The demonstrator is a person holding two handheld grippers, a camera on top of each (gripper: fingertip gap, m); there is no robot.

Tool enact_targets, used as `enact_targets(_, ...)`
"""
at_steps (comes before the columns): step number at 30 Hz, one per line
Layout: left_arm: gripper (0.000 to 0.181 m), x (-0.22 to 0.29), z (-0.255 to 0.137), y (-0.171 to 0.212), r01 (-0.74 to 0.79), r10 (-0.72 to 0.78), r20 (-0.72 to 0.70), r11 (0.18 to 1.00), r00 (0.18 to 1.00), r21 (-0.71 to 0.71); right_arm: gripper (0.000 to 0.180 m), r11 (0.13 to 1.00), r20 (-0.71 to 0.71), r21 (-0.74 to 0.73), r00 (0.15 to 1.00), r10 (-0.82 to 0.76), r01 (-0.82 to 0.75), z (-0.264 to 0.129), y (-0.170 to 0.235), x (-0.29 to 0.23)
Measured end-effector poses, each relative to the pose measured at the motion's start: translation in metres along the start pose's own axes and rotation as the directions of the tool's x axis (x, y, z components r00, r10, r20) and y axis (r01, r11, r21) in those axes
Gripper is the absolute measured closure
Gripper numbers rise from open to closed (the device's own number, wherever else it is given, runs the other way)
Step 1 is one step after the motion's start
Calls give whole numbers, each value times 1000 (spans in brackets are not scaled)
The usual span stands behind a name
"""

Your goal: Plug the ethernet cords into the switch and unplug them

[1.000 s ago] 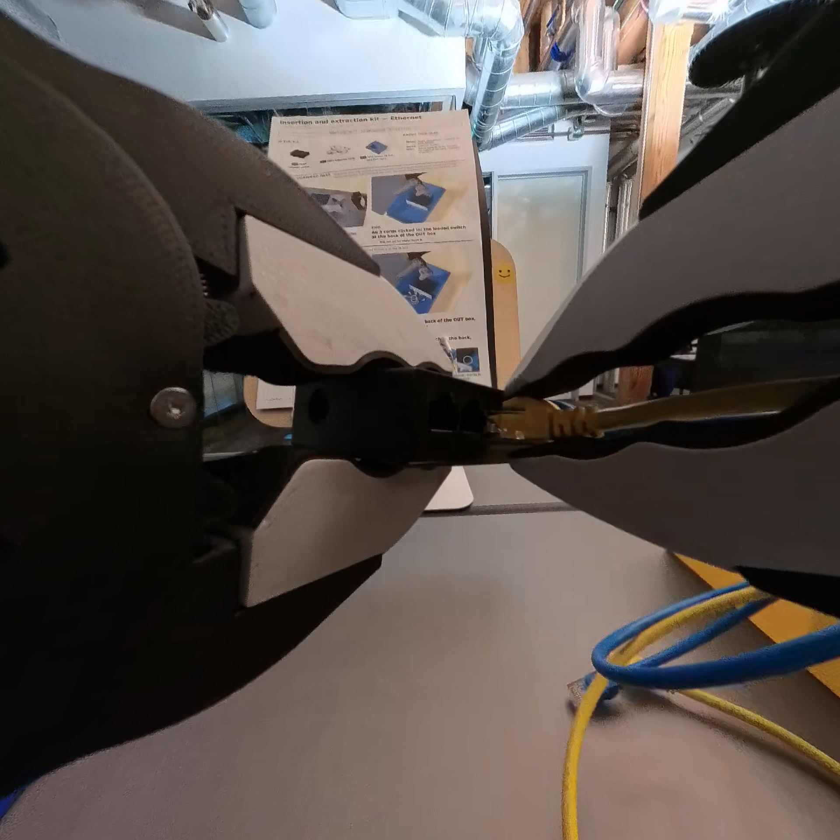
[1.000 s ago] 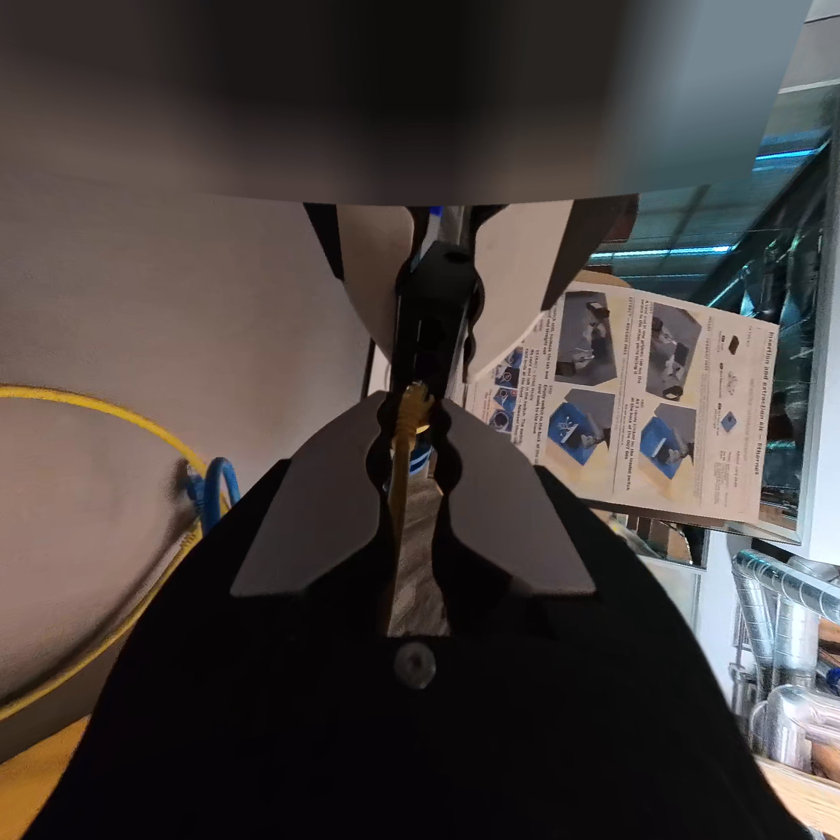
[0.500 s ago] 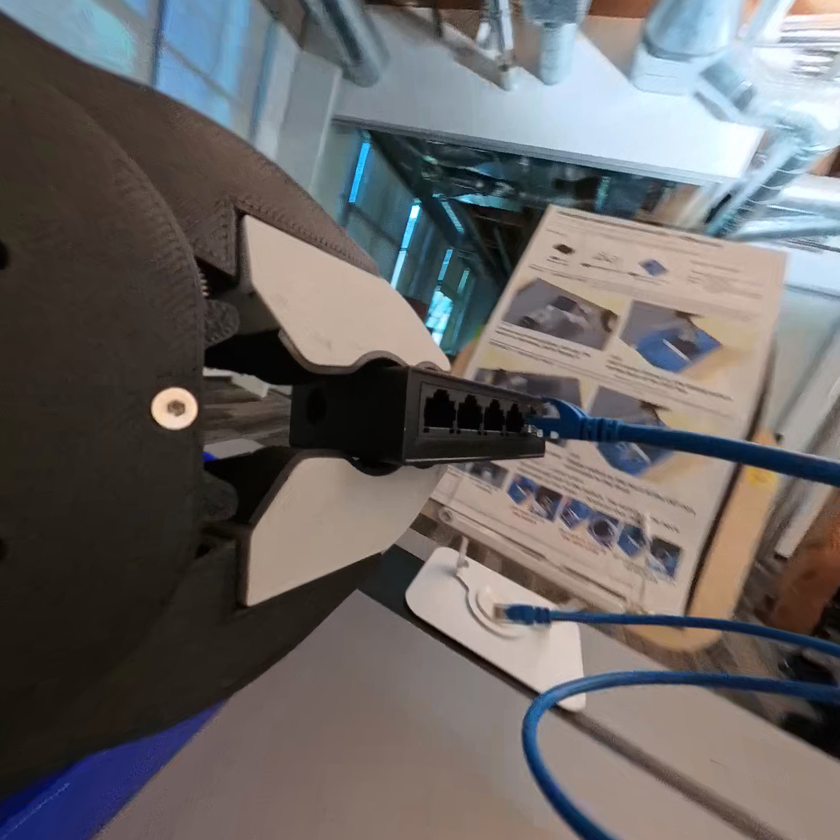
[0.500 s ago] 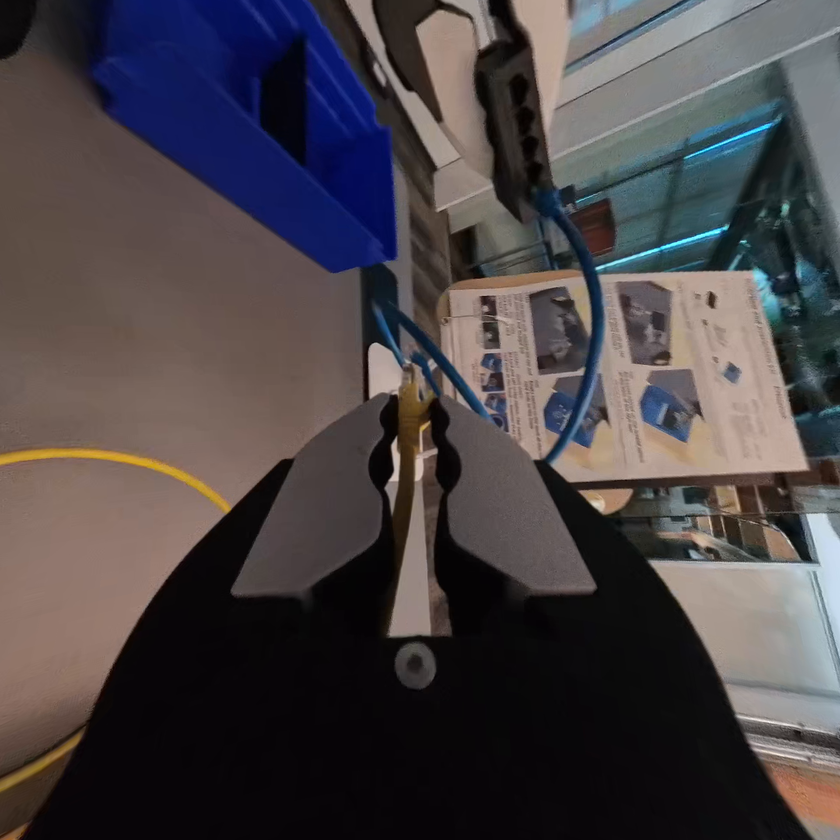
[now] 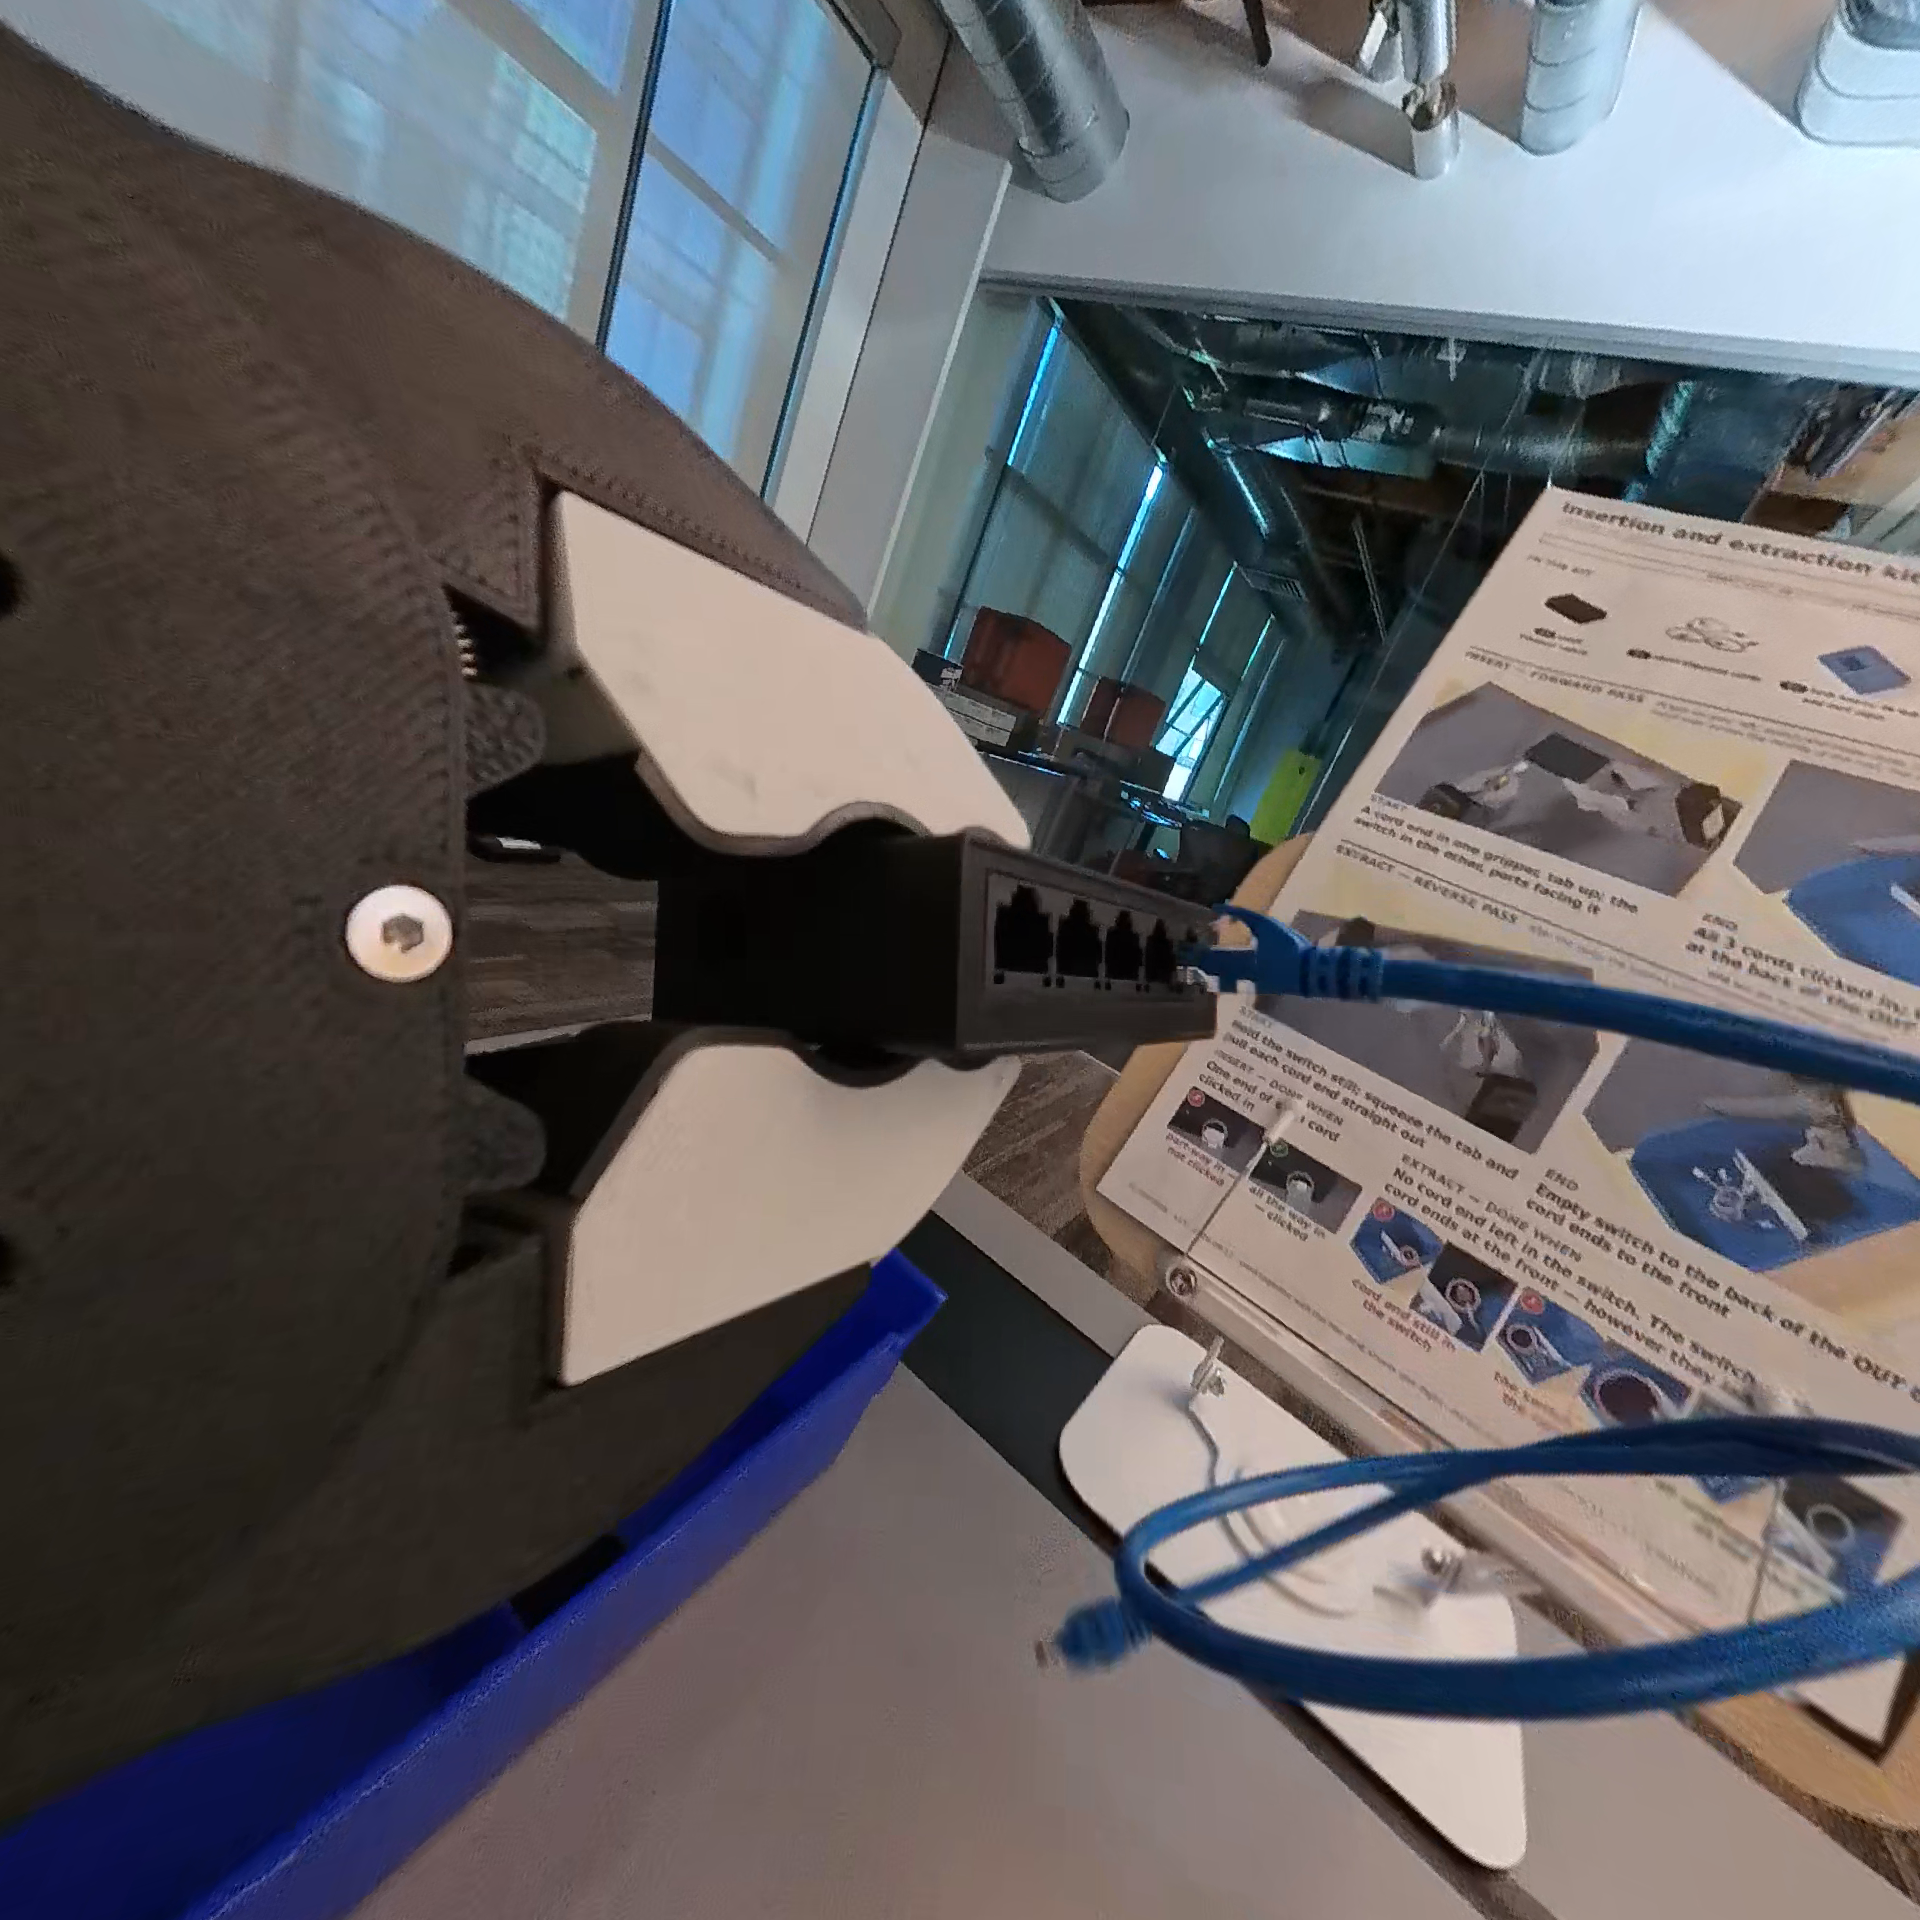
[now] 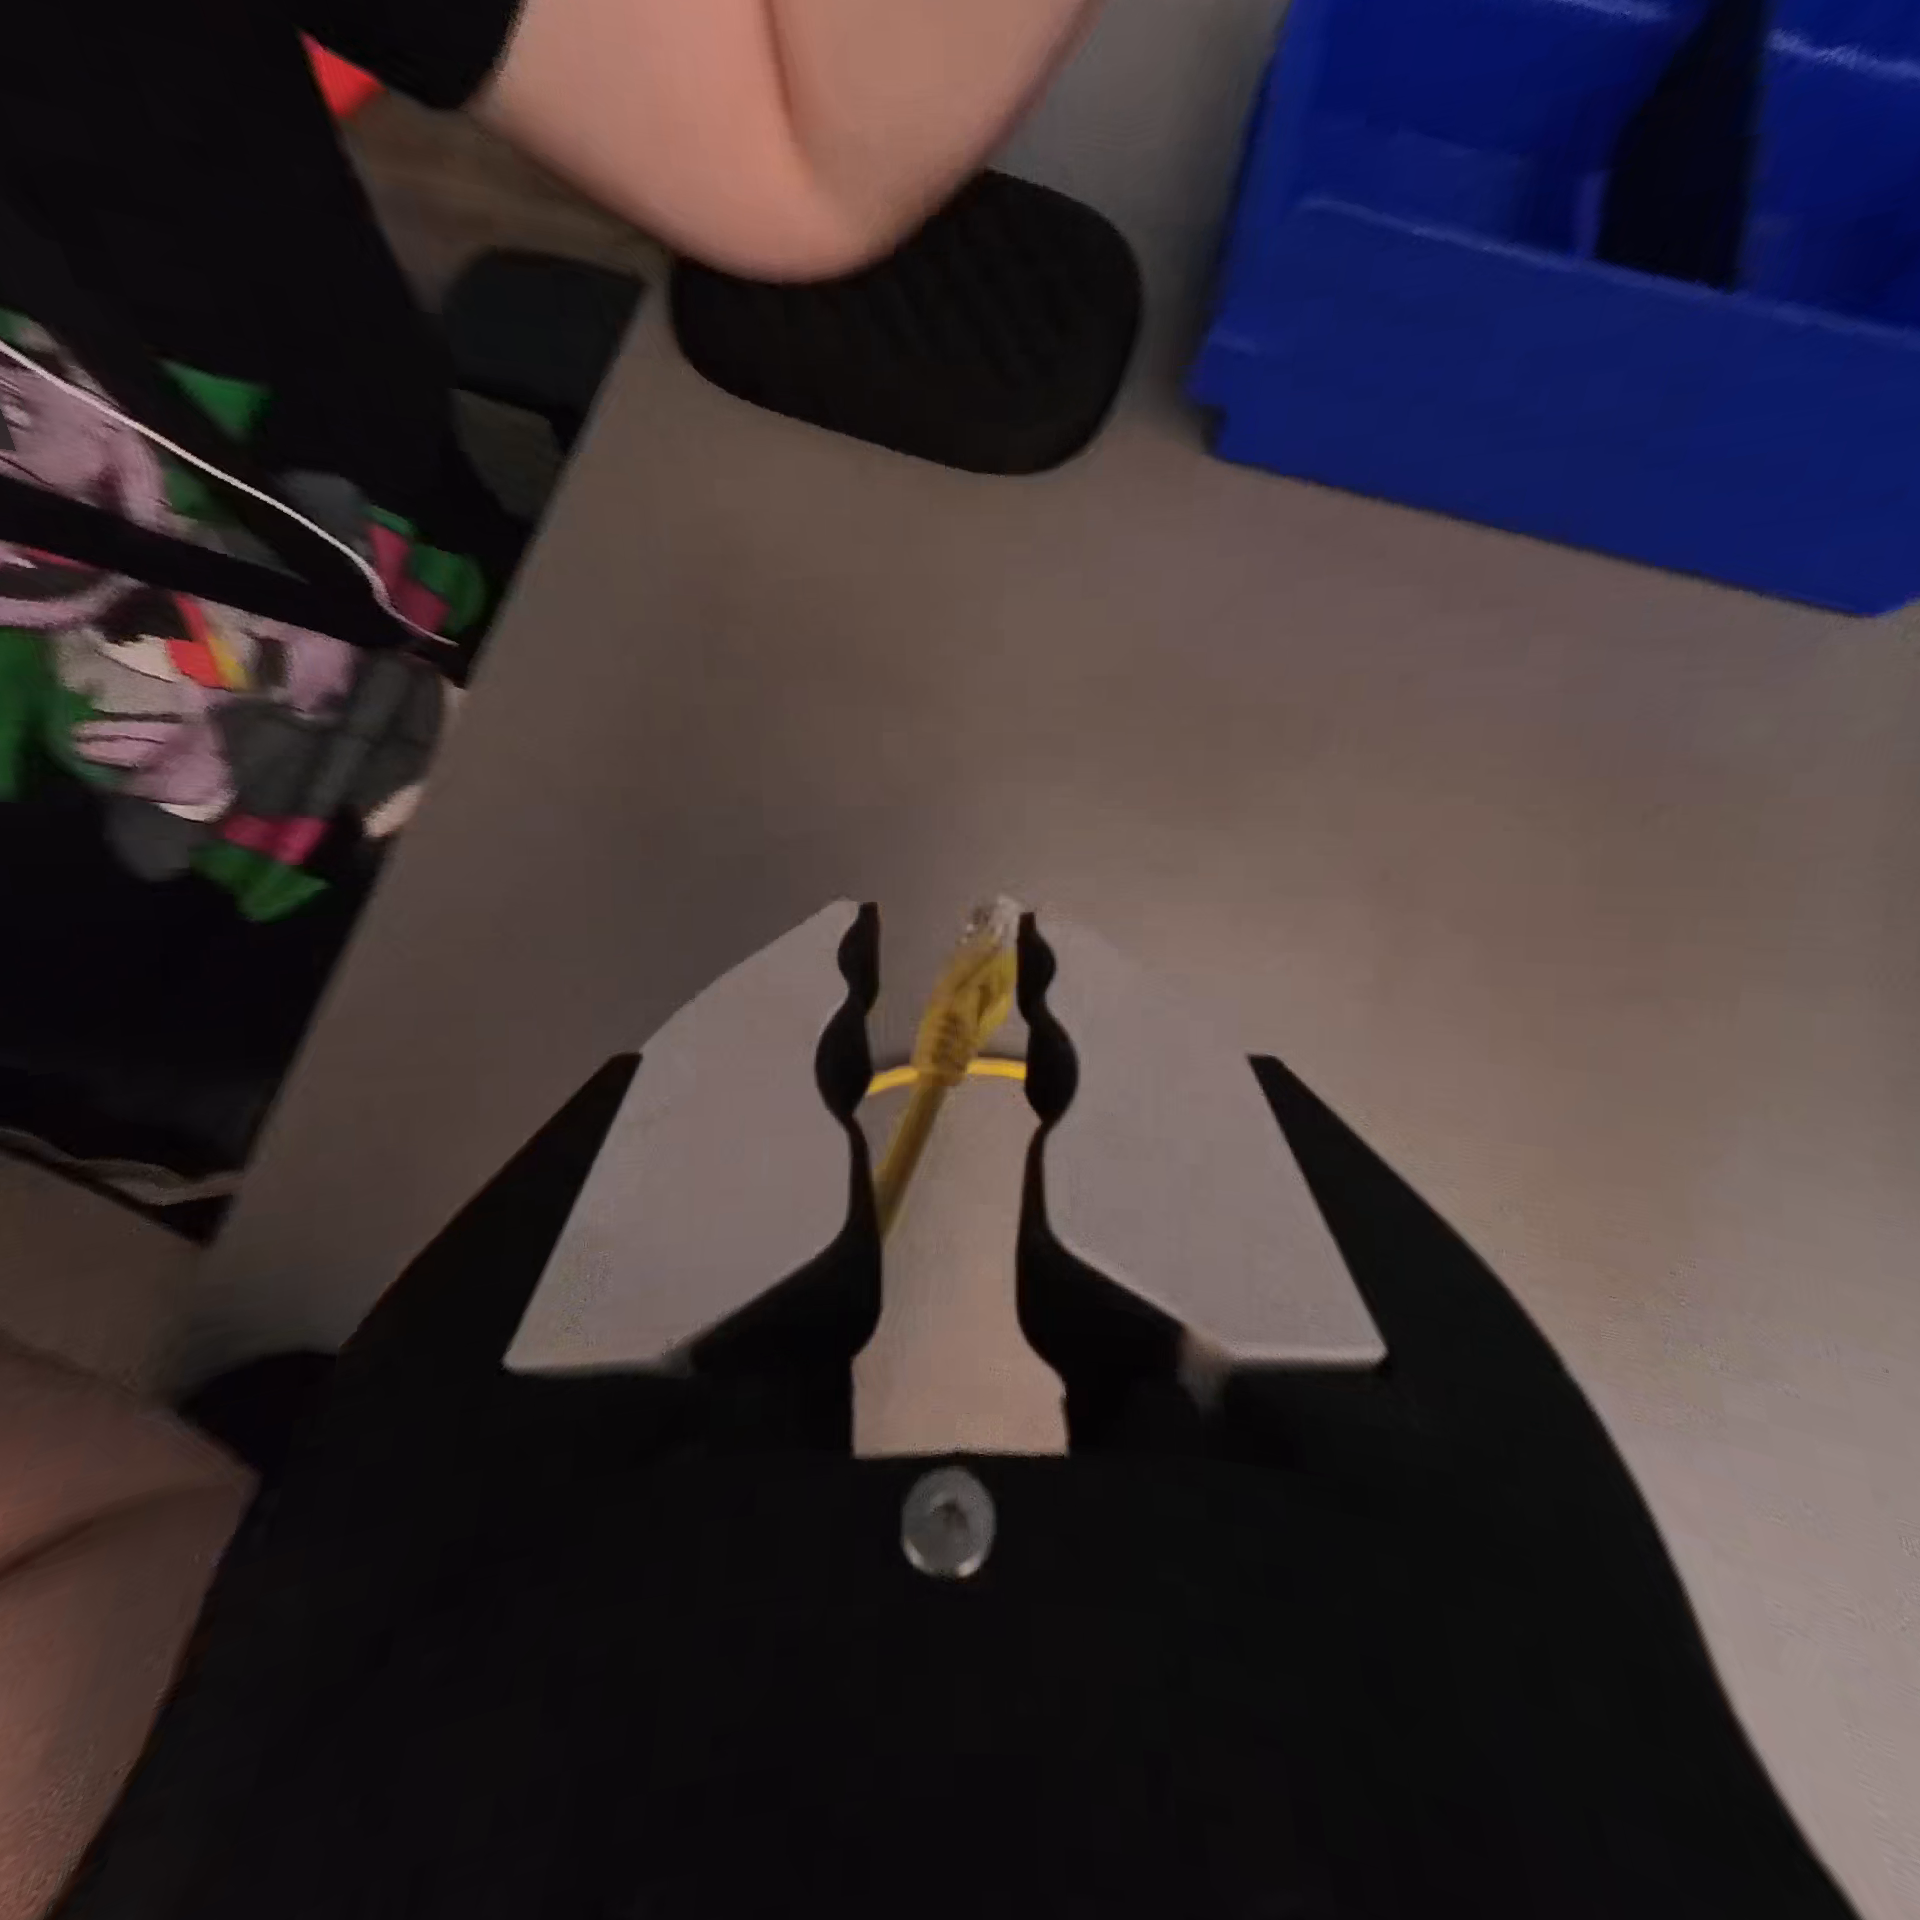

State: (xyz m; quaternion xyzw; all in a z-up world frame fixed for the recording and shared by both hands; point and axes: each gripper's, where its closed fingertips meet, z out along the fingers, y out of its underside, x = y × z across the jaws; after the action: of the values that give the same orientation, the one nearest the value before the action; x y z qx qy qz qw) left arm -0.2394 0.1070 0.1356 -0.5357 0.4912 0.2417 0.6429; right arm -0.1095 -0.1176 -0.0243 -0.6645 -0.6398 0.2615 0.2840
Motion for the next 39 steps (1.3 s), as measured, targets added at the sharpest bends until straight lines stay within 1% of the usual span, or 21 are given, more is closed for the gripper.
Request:
enact_targets(1,152,2,0,-2,-5,5,-8,1000,1000,5,152,999,33,16,999,35,-35,-3,-4,-6)
enact_targets(3,152,5,0,-5,-1,1,-24,1000,1000,15,143,997,-2,66,999,32,-32,-15,-15,-10)
enact_targets(6,152,8,-3,-12,8,-5,-48,999,999,45,132,990,-264,124,964,-28,63,-42,-32,-3)
enact_targets(7,152,10,-5,-15,13,-9,-58,998,998,59,127,991,-340,121,940,-12,57,-47,-31,-3)
enact_targets(8,152,11,-7,-18,19,-14,-71,997,997,75,124,995,-367,101,930,13,26,-43,-23,-11)
enact_targets(11,153,17,-11,-28,27,-15,-106,993,994,112,124,985,-354,-13,922,157,-172,-1,30,-40)
enact_targets(13,152,19,-14,-33,26,-12,-114,992,993,127,123,939,-328,-89,900,286,-331,33,71,-62)
enact_targets(14,152,21,-15,-35,26,-10,-122,991,993,134,123,915,-349,-135,883,315,-380,44,90,-68)
enact_targets(16,152,23,-16,-37,25,-6,-129,989,992,143,124,854,-478,-247,824,304,-458,45,132,-66)
enact_targets(17,152,23,-17,-38,23,-4,-130,989,991,145,127,840,-514,-252,802,305,-481,42,143,-65)
enact_targets(18,152,24,-17,-39,20,-1,-133,989,991,146,146,844,-512,-150,771,379,-515,43,138,-63)
enact_targets(19,152,25,-18,-39,18,2,-134,989,991,148,167,824,-473,-111,758,448,-556,48,139,-66)
enact_targets(20,152,25,-19,-40,17,3,-135,988,991,150,170,812,-442,-74,749,494,-579,51,137,-65)
enact_targets(22,152,25,-20,-41,18,3,-134,988,991,155,172,817,-414,-83,765,493,-571,56,133,-62)
enact_targets(25,152,22,-21,-39,28,-8,-130,988,991,152,173,853,-347,59,791,504,-518,57,89,-54)
enact_targets(28,152,14,-21,-32,45,-29,-118,990,993,137,173,851,-330,249,786,523,-462,7,35,-40)
enact_targets(31,152,7,-22,-27,66,-52,-108,989,993,131,173,814,-344,437,765,545,-383,-80,-11,-31)
enact_targets(33,152,3,-22,-24,77,-64,-102,989,993,126,174,785,-389,550,744,543,-285,-147,-37,-32)
enact_targets(34,152,3,-23,-23,79,-66,-102,989,993,124,173,781,-419,581,740,527,-228,-179,-46,-35)
enact_targets(36,152,1,-23,-23,76,-64,-96,990,993,123,174,780,-505,610,690,519,-141,-234,-54,-40)
enact_targets(39,152,3,-22,-24,71,-60,-96,990,994,121,173,775,-584,629,617,527,-66,-295,-55,-43)
